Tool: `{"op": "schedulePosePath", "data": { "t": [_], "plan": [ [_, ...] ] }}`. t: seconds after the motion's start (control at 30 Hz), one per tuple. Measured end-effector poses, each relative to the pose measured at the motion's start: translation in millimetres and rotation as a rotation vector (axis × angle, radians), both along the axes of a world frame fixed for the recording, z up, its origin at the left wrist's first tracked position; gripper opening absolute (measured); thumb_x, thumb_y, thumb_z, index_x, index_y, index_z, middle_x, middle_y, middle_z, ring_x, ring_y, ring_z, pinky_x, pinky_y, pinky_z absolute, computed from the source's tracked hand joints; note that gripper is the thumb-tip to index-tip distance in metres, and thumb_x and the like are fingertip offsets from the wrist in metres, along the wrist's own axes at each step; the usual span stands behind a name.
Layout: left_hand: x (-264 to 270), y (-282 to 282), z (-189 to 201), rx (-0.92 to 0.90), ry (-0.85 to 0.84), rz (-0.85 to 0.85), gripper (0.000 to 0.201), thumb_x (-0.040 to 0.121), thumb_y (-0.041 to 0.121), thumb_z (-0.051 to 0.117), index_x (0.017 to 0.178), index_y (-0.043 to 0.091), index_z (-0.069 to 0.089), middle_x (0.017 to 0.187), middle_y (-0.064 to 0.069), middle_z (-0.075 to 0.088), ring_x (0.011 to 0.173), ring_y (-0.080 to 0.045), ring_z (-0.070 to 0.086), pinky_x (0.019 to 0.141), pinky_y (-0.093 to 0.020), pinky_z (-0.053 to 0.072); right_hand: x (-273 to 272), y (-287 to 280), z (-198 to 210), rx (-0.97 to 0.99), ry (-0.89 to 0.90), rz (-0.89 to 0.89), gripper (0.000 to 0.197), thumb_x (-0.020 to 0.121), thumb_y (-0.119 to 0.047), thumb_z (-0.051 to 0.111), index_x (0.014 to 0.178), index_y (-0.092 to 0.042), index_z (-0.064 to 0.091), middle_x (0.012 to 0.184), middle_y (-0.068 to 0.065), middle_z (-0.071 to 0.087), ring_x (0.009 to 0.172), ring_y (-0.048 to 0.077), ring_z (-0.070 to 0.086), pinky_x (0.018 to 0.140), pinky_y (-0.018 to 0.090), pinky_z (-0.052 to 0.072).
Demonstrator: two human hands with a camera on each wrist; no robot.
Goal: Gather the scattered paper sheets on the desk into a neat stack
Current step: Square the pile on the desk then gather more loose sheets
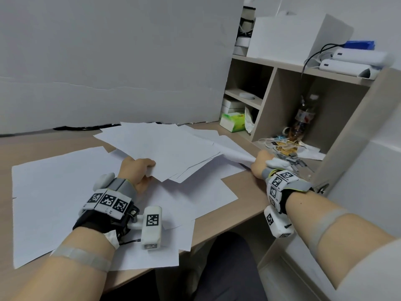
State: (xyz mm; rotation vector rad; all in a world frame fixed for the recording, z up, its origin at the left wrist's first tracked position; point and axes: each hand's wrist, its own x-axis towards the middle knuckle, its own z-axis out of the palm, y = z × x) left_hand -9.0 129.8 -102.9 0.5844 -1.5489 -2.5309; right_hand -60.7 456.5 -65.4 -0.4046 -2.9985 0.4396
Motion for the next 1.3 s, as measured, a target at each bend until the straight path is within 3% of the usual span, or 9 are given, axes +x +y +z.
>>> {"op": "schedulePosePath", "data": {
  "t": [0.17, 0.33, 0.53, 0.67, 0.77, 0.87, 1.03, 1.2, 1.3],
  "plan": [
    [0, -2, 0, 0.009, -0.02, 0.003, 0.044, 0.085, -0.014, 0.054, 0.129, -0.013, 0.046, 0.119, -0.031, 0.062, 0.084, -0.039, 0.068, 0.057, -0.039, 0.06, -5, -13, 17, -0.075, 0.071, 0.029, 0.019, 0.091, -0.01, 0.052, 0.1, -0.001, 0.067, 0.096, 0.018, 0.067, 0.09, 0.035, 0.065, 0.077, 0.035, 0.052],
    [1, -1, 0, -0.026, -0.038, -0.053, 0.044, 0.087, -0.014, 0.052, 0.129, -0.015, 0.044, 0.12, -0.032, 0.06, 0.088, -0.04, 0.066, 0.053, -0.037, 0.058, 0, -54, 28, -0.152, 0.309, 0.226, 0.026, 0.089, -0.01, 0.045, 0.064, -0.016, 0.041, 0.066, 0.009, 0.044, 0.061, 0.03, 0.041, 0.055, 0.031, 0.027],
    [0, -2, 0, 0.002, -0.06, -0.092, 0.045, 0.086, -0.014, 0.052, 0.13, -0.013, 0.044, 0.123, -0.032, 0.058, 0.089, -0.042, 0.067, 0.056, -0.044, 0.057, 16, -115, 32, -0.172, 0.328, 0.551, 0.028, 0.091, -0.006, 0.05, 0.104, -0.014, 0.073, 0.103, 0.012, 0.071, 0.1, 0.031, 0.061, 0.086, 0.03, 0.046],
    [5, 0, 4, 0.046, -0.073, -0.114, 0.021, 0.089, -0.015, 0.044, 0.103, -0.006, 0.056, 0.08, -0.017, 0.067, 0.067, -0.03, 0.066, 0.052, -0.04, 0.057, 26, -138, 25, -0.077, 0.167, 0.722, 0.033, 0.088, -0.004, 0.049, 0.096, -0.02, 0.077, 0.096, 0.004, 0.073, 0.09, 0.019, 0.06, 0.082, 0.025, 0.047],
    [10, 3, 10, 0.027, -0.041, -0.106, 0.03, 0.088, -0.015, 0.034, 0.069, 0.004, 0.048, 0.043, -0.004, 0.043, 0.044, -0.024, 0.045, 0.042, -0.03, 0.05, 31, -144, 16, -0.034, 0.049, 0.737, 0.043, 0.086, -0.003, 0.042, 0.082, -0.031, 0.074, 0.102, 0.002, 0.072, 0.095, 0.021, 0.063, 0.088, 0.032, 0.053],
    [12, 3, 12, 0.063, -0.006, -0.091, 0.023, 0.1, 0.014, 0.042, 0.084, 0.006, 0.056, 0.054, -0.016, 0.059, 0.044, -0.024, 0.063, 0.048, -0.036, 0.054, 28, -142, 10, -0.029, 0.009, 0.699, 0.046, 0.08, -0.003, 0.039, 0.069, -0.038, 0.067, 0.106, -0.002, 0.072, 0.1, 0.02, 0.064, 0.09, 0.036, 0.054],
    [6, -6, 7, 0.197, -0.052, -0.251, 0.081, 0.08, 0.084, 0.042, 0.125, 0.02, 0.062, 0.117, -0.013, 0.071, 0.104, -0.037, 0.069, 0.075, -0.058, 0.056, 28, -137, 7, -0.013, -0.086, 0.713, 0.049, 0.076, -0.003, 0.038, 0.078, -0.038, 0.073, 0.113, -0.003, 0.07, 0.104, 0.017, 0.065, 0.093, 0.036, 0.053],
    [11, -4, 11, -0.074, -0.125, -0.176, 0.023, 0.093, 0.001, 0.054, 0.116, -0.004, 0.054, 0.106, -0.025, 0.067, 0.087, -0.04, 0.068, 0.062, -0.049, 0.059, 30, -135, 6, 0.019, -0.154, 0.737, 0.046, 0.09, -0.002, 0.046, 0.12, -0.031, 0.066, 0.128, -0.001, 0.063, 0.118, 0.02, 0.058, 0.1, 0.034, 0.047],
    [10, -8, 11, -0.185, -0.155, -0.139, 0.02, 0.086, -0.013, 0.052, 0.104, -0.005, 0.055, 0.103, -0.027, 0.062, 0.085, -0.041, 0.065, 0.072, -0.05, 0.058, 27, -129, 10, -0.012, -0.127, 0.644, 0.056, 0.087, 0.004, 0.044, 0.134, -0.025, 0.054, 0.136, 0.001, 0.055, 0.124, 0.019, 0.053, 0.098, 0.028, 0.045]
  ]
}}
